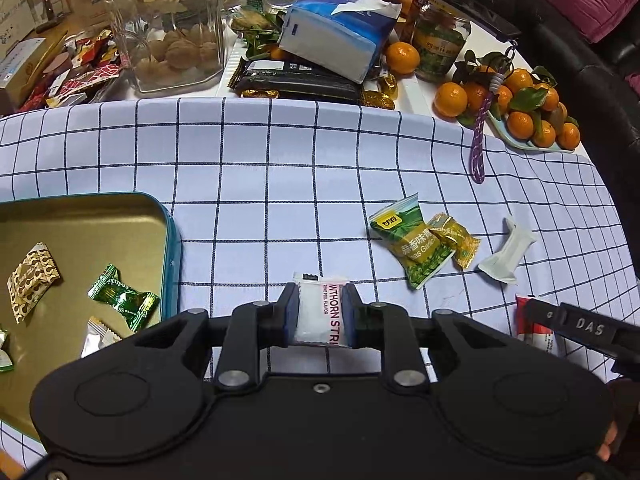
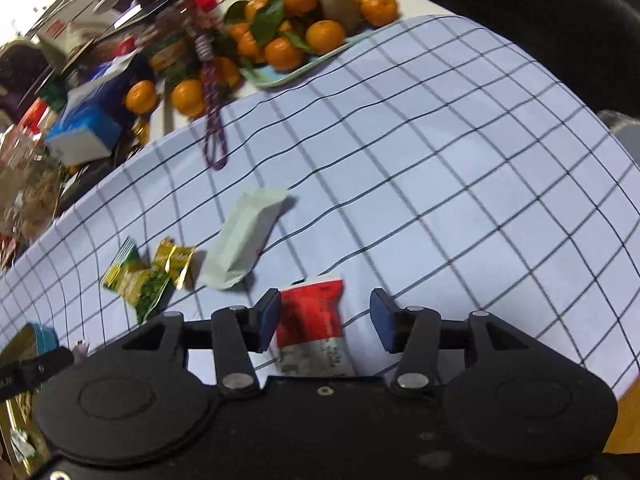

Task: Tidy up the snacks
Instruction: 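Carry the Hawthorn Strip and red-white packets toward the gold tin with both tools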

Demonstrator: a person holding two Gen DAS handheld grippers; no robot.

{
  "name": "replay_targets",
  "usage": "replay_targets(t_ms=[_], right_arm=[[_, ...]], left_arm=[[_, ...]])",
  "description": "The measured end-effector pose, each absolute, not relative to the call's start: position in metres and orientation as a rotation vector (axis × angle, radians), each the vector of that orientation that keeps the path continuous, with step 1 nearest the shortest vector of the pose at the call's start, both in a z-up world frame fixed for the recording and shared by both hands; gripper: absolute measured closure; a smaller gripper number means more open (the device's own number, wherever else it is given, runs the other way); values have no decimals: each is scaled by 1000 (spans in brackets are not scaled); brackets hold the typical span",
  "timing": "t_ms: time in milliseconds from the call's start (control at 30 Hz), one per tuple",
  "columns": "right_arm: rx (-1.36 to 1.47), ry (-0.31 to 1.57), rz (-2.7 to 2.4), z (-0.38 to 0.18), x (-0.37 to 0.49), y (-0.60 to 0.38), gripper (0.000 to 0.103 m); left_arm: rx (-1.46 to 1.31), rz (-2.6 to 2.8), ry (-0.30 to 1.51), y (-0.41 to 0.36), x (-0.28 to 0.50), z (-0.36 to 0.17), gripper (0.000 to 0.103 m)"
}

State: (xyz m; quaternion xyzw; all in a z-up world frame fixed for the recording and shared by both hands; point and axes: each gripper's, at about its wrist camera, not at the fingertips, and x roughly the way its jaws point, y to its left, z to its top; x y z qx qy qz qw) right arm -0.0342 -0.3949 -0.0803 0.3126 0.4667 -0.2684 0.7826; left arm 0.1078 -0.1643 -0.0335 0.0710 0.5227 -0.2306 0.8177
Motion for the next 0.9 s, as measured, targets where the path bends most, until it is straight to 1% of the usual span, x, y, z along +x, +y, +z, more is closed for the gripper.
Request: replay_targets(t_ms=[100,167,267,433,533,567,667,700,733,767,800,833,867,900], right_arm=[[559,1019,-572,-81,-28,-381,41],[451,1041,-543,-84,-22,-369,35],[306,1038,-550,-88,-19,-353,36],[334,999,-587,-88,-23,-351,34],[376,995,-575,-88,-21,-356,24],[371,998,-571,-89,-20,-354,23],[363,999,-574,-89,-20,-352,23],[362,1000,-577,-89,-20,-352,24],[358,1004,-579,-88,-20,-352,29],[362,1000,-584,-87,-20,-352,41],[367,997,-597,-86,-21,-353,48],[371,998,-612,-85,-21,-353,61],[377,1003,-615,-84,-20,-355,64],[381,1008,-615,-84,-20,-356,65]], left_arm=[[156,-496,1115,-165,107,-35,73],[160,-499,1117,-166,107,-36,73],[165,-500,1119,-165,107,-37,73],[161,-497,1121,-165,108,-38,73],[161,-497,1124,-165,108,-39,73],[163,-497,1124,-165,107,-39,73],[167,-497,1123,-165,107,-39,73],[166,-496,1123,-165,107,-39,73],[164,-496,1123,-165,107,-39,73],[163,-495,1124,-165,107,-39,73],[161,-494,1124,-165,108,-38,73],[160,-493,1124,-164,108,-38,73],[159,-493,1124,-164,108,-38,73],[159,-492,1124,-164,108,-38,73]])
